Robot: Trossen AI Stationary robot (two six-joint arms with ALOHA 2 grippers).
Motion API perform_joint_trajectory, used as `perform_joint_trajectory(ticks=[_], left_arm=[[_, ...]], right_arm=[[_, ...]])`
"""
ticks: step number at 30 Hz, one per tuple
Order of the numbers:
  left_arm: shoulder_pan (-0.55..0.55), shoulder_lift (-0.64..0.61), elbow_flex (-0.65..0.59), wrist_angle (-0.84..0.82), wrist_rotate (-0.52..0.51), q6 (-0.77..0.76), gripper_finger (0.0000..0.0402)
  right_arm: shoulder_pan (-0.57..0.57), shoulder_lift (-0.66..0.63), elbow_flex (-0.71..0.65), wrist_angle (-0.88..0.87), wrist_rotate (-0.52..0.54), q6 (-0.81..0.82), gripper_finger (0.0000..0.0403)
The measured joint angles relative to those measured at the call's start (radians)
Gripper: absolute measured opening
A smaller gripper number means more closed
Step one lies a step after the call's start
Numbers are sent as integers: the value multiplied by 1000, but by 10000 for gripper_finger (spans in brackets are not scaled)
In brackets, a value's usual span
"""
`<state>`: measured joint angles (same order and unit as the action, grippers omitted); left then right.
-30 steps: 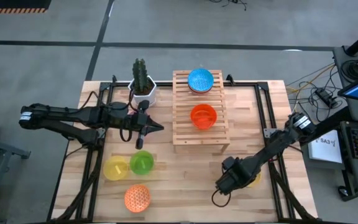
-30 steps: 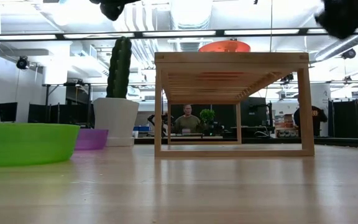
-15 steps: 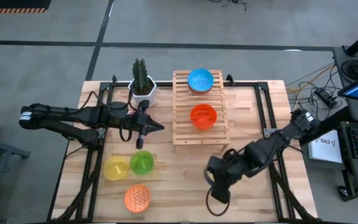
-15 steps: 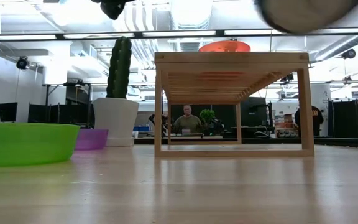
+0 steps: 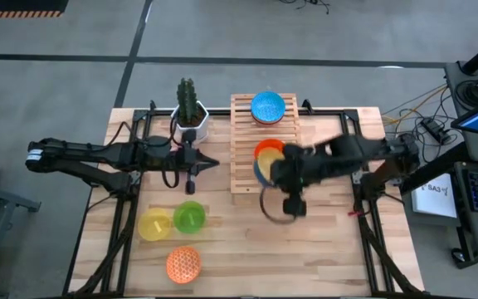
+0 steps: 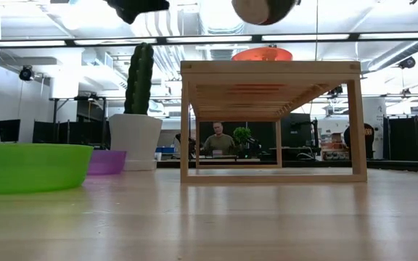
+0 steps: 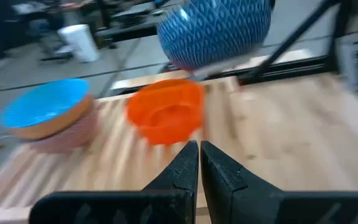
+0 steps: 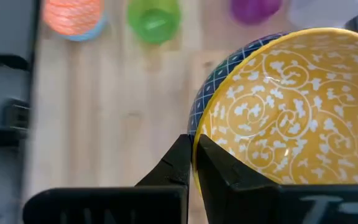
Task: Place and stack bowls onto a shelf
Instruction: Stack the yellow patterned bowl on top of the blue bowl on the shelf
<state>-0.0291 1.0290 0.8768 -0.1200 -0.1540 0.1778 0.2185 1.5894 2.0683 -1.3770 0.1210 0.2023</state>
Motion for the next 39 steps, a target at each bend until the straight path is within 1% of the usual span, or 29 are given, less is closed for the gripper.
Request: perform_joint_trajectory(ticks=[3,6,13,18,23,30,39], left_arm=[[3,0,2,-1,-76,51,0],[14,0,9,5,-120,93,0],[73,0,10,8,-136,106,0],[106,1,10,8,-136,100,0],[130,1,11,16,-135,101,0],[168,1,11,16,-136,117,0],[214,1,11,16,-135,128,0]], right_arm=[[-91,0,39,-16,13,-183,9],[-189,0,64,-13,15,-347,9],[-409,0,71,-17,24,-626,9],[-517,17,72,-20,36,-758,9],[-572,67,72,-28,36,-824,9],[-572,124,72,-70,59,-882,9],[-575,154,72,-74,63,-900,9]])
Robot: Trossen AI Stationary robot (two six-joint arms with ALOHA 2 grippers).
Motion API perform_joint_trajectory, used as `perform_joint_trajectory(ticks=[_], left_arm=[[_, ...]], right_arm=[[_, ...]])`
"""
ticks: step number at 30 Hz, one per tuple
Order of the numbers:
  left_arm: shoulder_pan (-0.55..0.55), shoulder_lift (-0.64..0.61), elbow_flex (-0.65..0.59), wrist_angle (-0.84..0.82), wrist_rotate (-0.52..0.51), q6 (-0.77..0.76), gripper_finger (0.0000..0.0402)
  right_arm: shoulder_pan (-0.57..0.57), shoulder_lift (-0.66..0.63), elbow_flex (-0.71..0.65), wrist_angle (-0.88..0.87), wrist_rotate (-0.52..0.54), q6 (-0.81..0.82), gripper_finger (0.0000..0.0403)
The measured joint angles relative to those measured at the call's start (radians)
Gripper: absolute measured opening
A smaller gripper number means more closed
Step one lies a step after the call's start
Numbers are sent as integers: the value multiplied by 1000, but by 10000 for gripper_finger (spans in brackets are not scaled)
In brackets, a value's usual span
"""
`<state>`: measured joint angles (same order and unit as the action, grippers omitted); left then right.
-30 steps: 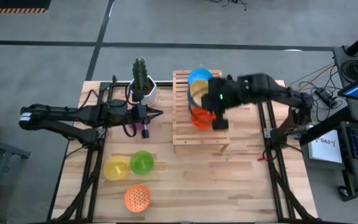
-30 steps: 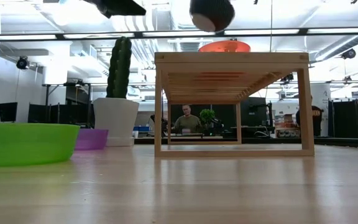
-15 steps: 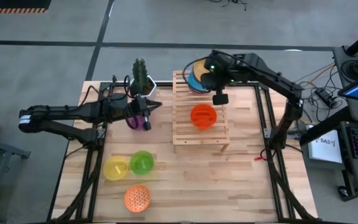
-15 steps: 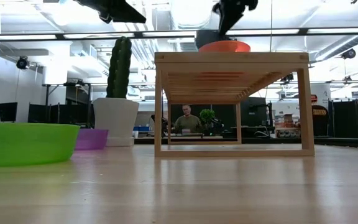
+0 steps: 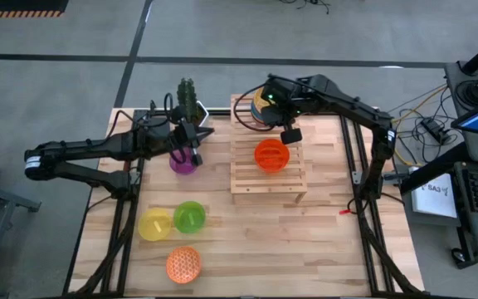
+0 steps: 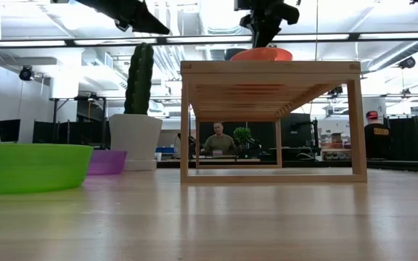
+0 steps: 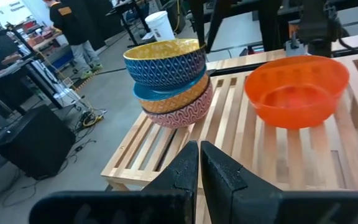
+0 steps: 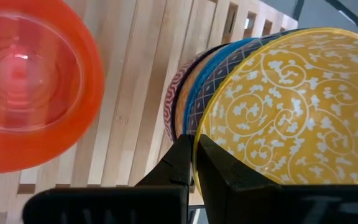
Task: Place and stack bowls onto a shelf
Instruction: Stack the yellow patterned bowl on top of the blue bowl on the shelf
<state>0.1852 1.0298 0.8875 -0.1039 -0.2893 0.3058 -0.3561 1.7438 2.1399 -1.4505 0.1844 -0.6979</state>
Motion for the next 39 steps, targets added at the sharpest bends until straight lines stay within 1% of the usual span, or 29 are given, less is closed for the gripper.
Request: perform_joint_trajectory(ticks=[4,8,13,26,29,33,39], left_arm=[[13,0,0,8,0,0,0],[14,0,0,8,0,0,0],[14,0,0,8,0,0,0],[15,0,0,7,2,0,0],[15,0,0,8,25,0,0],[15,21,0,36,73,-2,0],[15,81,0,93,74,7,0]], right_arm=[[-1,7,0,0,16,-1,10],[0,13,0,5,103,6,20],[0,14,0,6,105,6,31],[0,12,0,20,103,42,33],[0,11,0,21,104,57,34],[0,7,0,24,103,78,34],[0,0,0,29,102,99,34]])
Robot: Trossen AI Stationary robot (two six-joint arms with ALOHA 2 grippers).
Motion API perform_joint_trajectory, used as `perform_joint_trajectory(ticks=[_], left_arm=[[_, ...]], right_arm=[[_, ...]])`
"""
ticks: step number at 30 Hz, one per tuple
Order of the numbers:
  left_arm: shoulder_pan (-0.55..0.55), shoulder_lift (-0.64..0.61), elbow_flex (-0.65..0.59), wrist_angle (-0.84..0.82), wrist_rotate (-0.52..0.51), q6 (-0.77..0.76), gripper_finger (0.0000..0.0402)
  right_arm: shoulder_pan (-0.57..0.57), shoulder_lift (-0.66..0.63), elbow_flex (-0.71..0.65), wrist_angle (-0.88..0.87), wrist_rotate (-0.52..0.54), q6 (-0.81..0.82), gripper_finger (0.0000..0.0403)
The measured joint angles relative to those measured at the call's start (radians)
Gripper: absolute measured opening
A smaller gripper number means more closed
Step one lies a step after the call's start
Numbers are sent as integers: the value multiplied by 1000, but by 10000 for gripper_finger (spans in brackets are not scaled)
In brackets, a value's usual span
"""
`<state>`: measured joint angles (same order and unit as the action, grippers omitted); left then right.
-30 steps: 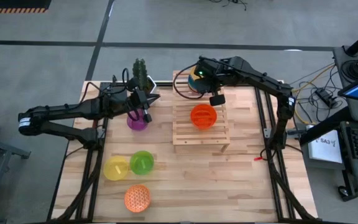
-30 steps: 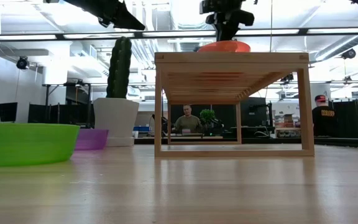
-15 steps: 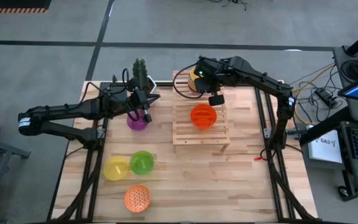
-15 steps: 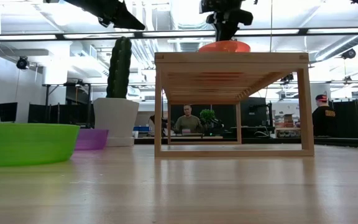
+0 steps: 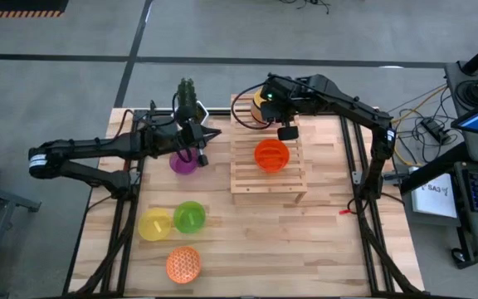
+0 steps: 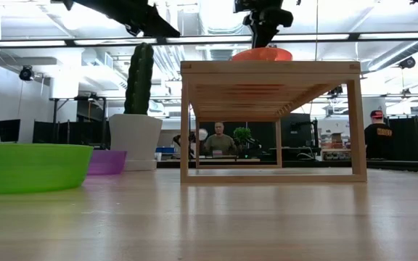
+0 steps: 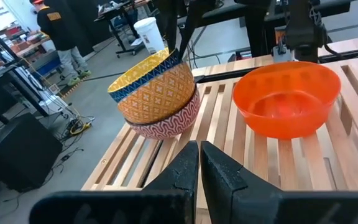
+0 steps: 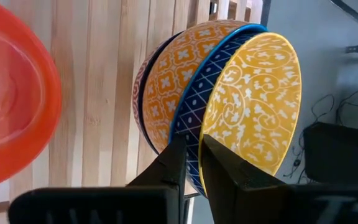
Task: Place and stack bowls onto a shelf
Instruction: Stack the yellow patterned bowl on top of the blue bowl on the shelf, then adjust the stacked bowls on the shelf
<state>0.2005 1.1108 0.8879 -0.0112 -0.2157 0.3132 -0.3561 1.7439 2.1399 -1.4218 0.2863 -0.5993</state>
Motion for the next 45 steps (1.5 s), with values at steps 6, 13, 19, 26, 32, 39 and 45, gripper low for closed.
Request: perform_joint_trajectory(ticks=[6,13,19,26,32,39,45], left_arm=[[1,66,12,44,0,20,0],[12,149,59,47,-1,36,0],[23,207,92,51,-1,49,0],[31,241,112,51,-1,47,0],[31,240,112,50,-1,46,0],[31,244,112,53,-1,46,0],[31,246,112,87,25,48,0]], right_arm=[[2,0,0,20,-18,14,13],[5,-2,0,23,-33,23,9],[5,-3,0,21,-83,24,9],[5,-3,0,20,-84,24,13],[5,-3,0,22,-82,52,30],[5,-4,0,24,-77,80,61],[5,-15,0,25,-75,112,72]])
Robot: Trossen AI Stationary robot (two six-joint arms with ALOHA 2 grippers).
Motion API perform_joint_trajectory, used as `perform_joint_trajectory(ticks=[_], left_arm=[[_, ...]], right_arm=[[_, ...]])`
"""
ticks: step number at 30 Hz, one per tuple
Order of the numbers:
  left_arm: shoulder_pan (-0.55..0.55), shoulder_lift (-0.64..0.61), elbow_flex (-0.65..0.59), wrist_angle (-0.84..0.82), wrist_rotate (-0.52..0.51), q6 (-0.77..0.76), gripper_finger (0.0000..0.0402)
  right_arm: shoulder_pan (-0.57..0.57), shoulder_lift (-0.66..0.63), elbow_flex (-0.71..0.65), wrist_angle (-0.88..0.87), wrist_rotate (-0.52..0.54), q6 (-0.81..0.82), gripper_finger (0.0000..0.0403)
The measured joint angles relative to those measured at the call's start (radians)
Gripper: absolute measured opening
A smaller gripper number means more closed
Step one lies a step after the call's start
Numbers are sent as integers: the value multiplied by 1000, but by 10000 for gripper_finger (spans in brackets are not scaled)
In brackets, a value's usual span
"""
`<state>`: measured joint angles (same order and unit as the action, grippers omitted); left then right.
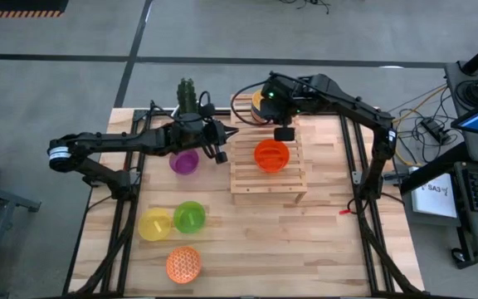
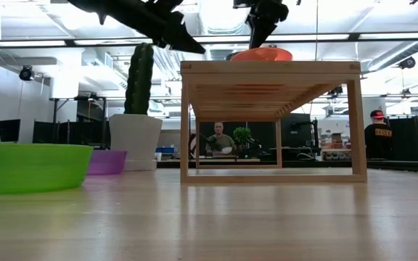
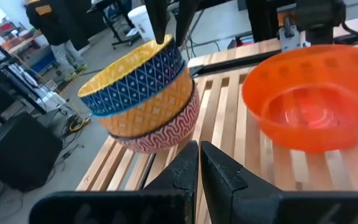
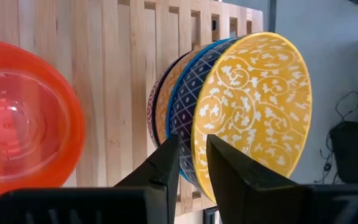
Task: Place and stack bowls onto a shelf
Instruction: Adjust the stacked bowls on the shelf
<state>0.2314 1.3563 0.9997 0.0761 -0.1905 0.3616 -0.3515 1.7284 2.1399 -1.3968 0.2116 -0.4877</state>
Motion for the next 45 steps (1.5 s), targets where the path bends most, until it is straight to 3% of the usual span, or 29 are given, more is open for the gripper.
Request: perform_joint_trajectory(ticks=[6,11,17,22,28,34,39,45], left_arm=[[1,0,0,64,21,24,0],[5,0,1,149,41,65,0],[38,1,55,149,163,75,0],[93,16,101,146,189,75,0],[156,102,188,121,336,67,0],[185,255,369,-52,339,83,0],[202,351,511,-237,335,94,0],[208,384,541,-264,332,95,0]], right_arm=[[0,-38,0,2,-23,30,72],[-8,-100,-12,69,-255,54,68],[-9,-206,-136,279,-347,46,47],[-9,-314,-339,466,-350,47,31],[-38,-455,-609,712,-345,91,11],[-117,-559,-819,936,-342,200,9],[-171,-598,-929,1033,-341,227,9],[-189,-602,-978,1074,-342,227,9]])
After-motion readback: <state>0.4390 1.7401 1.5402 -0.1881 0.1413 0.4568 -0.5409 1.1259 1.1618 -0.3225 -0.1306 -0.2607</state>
